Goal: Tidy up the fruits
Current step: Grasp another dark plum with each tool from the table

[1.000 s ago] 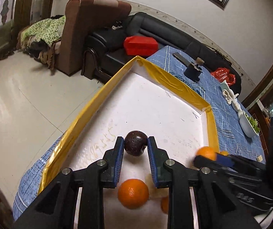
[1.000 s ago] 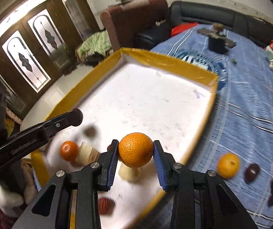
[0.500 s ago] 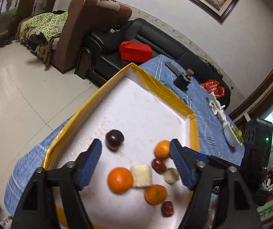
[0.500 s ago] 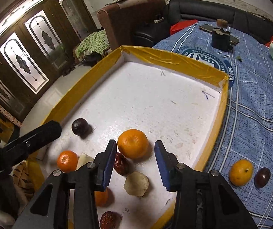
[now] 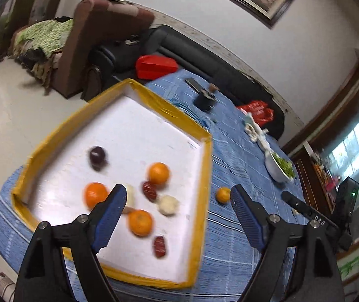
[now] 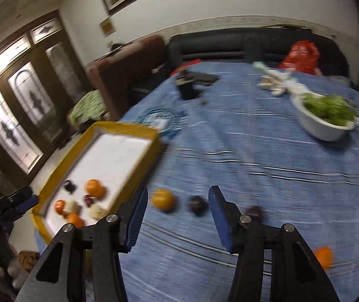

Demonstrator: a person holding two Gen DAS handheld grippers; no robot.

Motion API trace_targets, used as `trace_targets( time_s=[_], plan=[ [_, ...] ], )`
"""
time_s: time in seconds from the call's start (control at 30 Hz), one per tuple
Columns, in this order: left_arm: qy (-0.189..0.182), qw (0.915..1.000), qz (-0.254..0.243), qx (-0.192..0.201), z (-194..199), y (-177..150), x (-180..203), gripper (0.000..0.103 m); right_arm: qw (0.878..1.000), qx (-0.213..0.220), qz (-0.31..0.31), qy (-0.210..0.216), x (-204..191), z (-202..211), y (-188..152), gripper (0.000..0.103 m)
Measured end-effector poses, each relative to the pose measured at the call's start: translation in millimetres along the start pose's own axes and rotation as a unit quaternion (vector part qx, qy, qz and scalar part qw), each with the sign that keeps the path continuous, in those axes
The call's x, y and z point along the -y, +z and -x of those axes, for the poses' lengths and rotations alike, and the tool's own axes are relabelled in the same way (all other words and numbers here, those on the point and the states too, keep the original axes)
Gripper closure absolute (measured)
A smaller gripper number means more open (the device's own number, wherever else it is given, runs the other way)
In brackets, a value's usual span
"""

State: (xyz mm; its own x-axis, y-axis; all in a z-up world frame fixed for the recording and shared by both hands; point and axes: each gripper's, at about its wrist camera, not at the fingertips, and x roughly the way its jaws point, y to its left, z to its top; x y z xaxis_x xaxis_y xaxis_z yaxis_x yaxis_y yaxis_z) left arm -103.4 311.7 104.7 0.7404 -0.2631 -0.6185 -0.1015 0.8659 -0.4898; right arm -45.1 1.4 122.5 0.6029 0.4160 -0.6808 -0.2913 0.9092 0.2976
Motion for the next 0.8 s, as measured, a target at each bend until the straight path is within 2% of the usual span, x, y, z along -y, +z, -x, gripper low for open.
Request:
trace_targets(
  time_s=[0.1, 0.23, 0.37, 0.57, 0.8],
  plan=[
    [-0.01, 0.9992, -0.034, -0.018, -12, -10, 31, 0.019, 0.999, 0.002, -0.04, -0.03, 49, 16, -12, 0.047],
    [-0.013, 0.9957, -0.083, -0.04, -29, -28, 67, 0.019, 0.997, -0.012, -0.071, -0.032, 83, 14, -28, 0.047],
    [-0.004, 0.9915, -0.113, -0.065, -46, -42, 92, 0.019, 0.997, -0.029, -0.07, -0.013, 83, -5, -38, 0.047],
    [0.019, 0.9876, -0.138, -0.072, -59, -47, 108, 0.019, 0.999, -0.039, -0.024, -0.014, 69, -37, -41, 0.047],
    [0.027, 0.9847, -0.151, -0.083, -83, -51, 120, 0.019, 0.998, -0.042, -0.038, -0.001, 83, -45, -48, 0.047]
  ],
)
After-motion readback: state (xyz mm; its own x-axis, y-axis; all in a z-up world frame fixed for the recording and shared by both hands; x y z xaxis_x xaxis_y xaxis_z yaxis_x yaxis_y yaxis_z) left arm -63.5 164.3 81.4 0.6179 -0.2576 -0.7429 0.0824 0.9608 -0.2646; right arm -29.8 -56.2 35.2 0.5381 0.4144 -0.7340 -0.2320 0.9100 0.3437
